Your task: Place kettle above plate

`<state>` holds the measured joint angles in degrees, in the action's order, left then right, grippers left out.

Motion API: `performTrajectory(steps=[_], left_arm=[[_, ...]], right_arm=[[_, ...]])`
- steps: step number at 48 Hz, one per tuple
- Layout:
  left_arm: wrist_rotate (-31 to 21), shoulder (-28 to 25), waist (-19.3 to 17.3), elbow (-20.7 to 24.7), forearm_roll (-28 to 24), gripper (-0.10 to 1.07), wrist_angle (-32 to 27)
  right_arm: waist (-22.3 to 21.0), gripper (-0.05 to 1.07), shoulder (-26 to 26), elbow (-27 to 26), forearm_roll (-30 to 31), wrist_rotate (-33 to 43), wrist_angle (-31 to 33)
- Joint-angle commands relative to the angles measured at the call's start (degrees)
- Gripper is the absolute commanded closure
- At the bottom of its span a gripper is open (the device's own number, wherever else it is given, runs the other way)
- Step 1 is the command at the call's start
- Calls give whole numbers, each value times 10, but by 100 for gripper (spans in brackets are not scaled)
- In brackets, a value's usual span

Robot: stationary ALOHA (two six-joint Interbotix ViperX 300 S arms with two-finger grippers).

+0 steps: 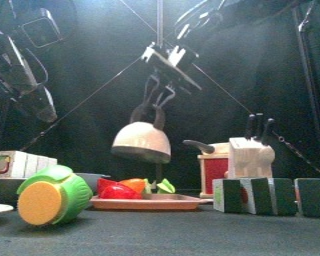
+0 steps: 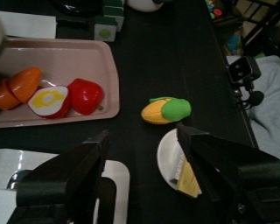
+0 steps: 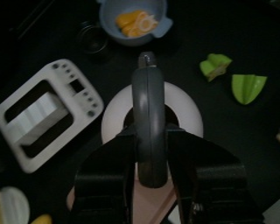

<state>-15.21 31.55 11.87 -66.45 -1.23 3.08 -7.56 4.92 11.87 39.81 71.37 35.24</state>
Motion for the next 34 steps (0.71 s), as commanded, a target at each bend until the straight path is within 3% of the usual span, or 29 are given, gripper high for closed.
performTrajectory(steps=[1, 10, 34], left_arm=[[1, 1, -2, 5, -1, 2, 5], [1, 1, -3, 4, -1, 2, 5], [1, 1, -4, 3, -2, 2, 5]], right_arm=[[-33, 42, 4, -22, 1, -1, -24], [-74, 42, 46, -46, 1, -1, -44], [-98, 42, 98, -72, 6, -2, -44]])
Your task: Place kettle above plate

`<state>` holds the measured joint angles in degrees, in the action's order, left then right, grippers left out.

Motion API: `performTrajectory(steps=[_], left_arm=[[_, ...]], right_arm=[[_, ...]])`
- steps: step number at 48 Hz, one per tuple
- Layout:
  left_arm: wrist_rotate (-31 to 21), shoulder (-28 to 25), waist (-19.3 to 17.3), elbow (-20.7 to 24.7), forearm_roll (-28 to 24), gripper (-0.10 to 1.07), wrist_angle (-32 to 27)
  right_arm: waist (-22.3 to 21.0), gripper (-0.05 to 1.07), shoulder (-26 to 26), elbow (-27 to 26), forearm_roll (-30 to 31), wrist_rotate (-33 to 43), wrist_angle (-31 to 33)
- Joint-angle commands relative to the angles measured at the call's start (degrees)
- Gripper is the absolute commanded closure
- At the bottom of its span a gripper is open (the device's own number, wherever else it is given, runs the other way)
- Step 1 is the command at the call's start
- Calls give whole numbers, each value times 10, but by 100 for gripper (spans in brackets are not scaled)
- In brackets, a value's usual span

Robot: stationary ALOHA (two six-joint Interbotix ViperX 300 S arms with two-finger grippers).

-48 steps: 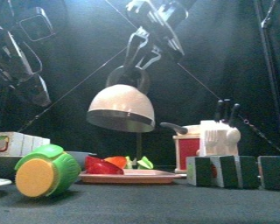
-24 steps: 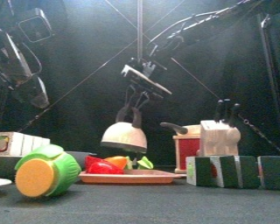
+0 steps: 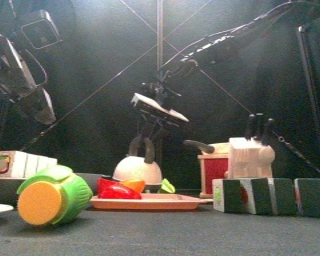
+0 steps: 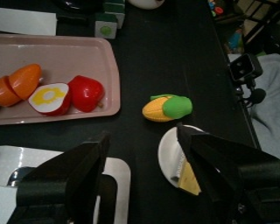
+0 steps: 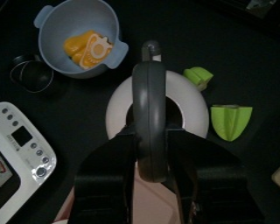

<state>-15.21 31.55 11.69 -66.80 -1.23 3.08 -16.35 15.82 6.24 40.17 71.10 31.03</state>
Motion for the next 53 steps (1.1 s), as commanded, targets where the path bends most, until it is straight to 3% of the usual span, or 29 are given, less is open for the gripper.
performTrajectory(steps=[1, 18, 39, 53], left_arm=[[1, 2, -3, 6, -2, 2, 5], [1, 1, -8, 3, -2, 2, 5], [1, 2, -9, 2, -2, 2, 5], [1, 1, -9, 1, -2, 2, 5]], right_arm=[[-11, 42, -10, -16, 3, 1, -2], [-23, 42, 4, -26, 9, 2, -2], [-4, 42, 11, -25, 11, 1, 0], [36, 42, 11, -55, 101, 3, 39]])
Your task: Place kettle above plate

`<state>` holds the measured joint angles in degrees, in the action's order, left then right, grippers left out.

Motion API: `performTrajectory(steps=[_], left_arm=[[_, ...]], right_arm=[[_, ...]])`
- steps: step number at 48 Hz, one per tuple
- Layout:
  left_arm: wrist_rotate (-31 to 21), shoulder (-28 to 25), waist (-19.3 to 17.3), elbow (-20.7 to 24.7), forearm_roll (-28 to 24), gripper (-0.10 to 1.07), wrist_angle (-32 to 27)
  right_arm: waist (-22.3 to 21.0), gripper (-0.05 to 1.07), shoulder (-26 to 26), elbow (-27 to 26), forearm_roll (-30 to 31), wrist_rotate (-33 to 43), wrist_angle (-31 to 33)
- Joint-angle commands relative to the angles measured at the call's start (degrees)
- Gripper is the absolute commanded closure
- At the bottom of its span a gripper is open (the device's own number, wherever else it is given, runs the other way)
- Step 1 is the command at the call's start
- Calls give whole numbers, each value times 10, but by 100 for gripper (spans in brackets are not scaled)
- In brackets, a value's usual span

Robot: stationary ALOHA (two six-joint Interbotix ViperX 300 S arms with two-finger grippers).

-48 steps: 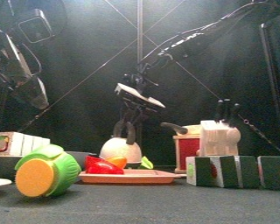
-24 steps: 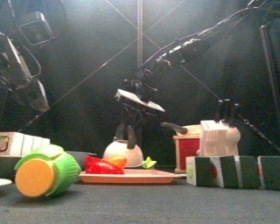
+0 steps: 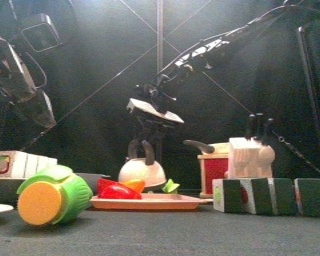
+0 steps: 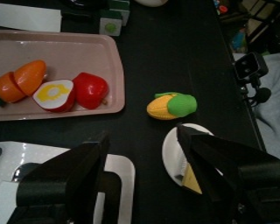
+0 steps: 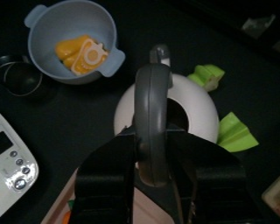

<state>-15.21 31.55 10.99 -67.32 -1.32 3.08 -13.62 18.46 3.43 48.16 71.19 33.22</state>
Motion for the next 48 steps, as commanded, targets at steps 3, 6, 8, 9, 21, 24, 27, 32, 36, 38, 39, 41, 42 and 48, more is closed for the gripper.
performTrajectory(steps=[3, 6, 8, 9, 21, 24, 27, 32, 36, 38, 39, 41, 42, 48], left_arm=[[2, 1, -2, 7, -1, 2, 5], [1, 1, -2, 7, -1, 2, 5], [2, 1, -2, 6, -1, 2, 5], [1, 1, -2, 7, -1, 2, 5], [2, 2, -2, 6, -1, 2, 5], [1, 2, -2, 6, -1, 2, 5], [1, 1, -3, 5, -1, 2, 5], [2, 1, -2, 4, -1, 2, 5], [1, 2, -2, 4, -1, 2, 5], [1, 1, -3, 4, -1, 2, 5], [1, 1, -3, 4, -1, 2, 5], [1, 1, -3, 4, -1, 2, 5], [1, 1, -3, 4, -1, 2, 5], [2, 1, -3, 4, -1, 2, 5]], right_arm=[[17, 42, -15, -39, 29, 2, 35], [21, 42, -12, -47, 30, 1, 47], [23, 42, -9, -52, 29, 1, 48], [25, 42, -9, -53, 29, 1, 48], [24, 42, -5, -45, -11, 1, -13], [23, 42, -4, -40, -13, 1, -25], [21, 42, -4, -39, -11, 1, -27], [17, 42, -1, -37, -10, 1, -27], [7, 42, 5, -37, -11, 1, -28], [3, 42, 8, -36, -11, 1, -29], [1, 42, 9, -35, -11, 1, -30], [-3, 42, 10, -35, -13, 1, -30], [-5, 42, 11, -34, -12, 1, -30], [-15, 42, 11, -34, -11, 1, -31]])
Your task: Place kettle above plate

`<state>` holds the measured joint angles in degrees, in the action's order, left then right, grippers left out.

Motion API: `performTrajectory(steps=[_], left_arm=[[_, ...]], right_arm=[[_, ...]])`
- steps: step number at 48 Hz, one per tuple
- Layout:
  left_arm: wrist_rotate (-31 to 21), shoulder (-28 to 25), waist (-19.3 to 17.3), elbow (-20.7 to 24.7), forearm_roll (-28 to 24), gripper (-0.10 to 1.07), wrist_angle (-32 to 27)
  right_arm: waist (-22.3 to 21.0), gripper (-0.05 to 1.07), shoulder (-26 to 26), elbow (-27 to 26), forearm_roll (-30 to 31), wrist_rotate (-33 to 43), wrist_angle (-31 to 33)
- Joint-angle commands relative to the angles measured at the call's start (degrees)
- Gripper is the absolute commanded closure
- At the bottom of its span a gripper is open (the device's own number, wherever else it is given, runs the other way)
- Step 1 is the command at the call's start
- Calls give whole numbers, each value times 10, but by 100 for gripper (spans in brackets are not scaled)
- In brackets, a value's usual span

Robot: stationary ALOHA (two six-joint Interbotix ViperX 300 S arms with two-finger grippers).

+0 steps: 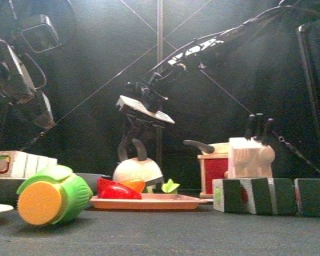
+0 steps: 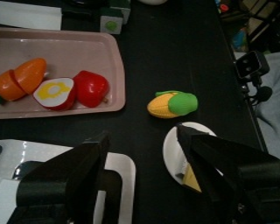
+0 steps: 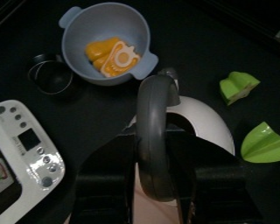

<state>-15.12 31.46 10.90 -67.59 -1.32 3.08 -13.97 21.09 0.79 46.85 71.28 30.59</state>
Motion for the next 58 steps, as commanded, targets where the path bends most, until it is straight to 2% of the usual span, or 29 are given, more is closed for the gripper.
performTrajectory(steps=[1, 12, 20, 31, 41, 58], left_arm=[[0, 2, -2, 7, -1, 2, 5], [0, 2, -2, 7, -1, 2, 5], [1, 2, -3, 7, -1, 2, 5], [1, 2, -2, 7, -1, 2, 5], [1, 3, -3, 7, -1, 2, 5], [2, 2, -2, 9, -1, 2, 6]], right_arm=[[-13, 42, -16, -8, 1, 0, -4], [-26, 39, -16, 6, -4, 4, -12], [-31, 31, -16, 18, -24, 5, -28], [-27, 21, -30, 18, -28, 5, -19], [-14, 20, -69, 32, -37, 4, -5], [8, 20, -119, 75, -36, 9, -21]])
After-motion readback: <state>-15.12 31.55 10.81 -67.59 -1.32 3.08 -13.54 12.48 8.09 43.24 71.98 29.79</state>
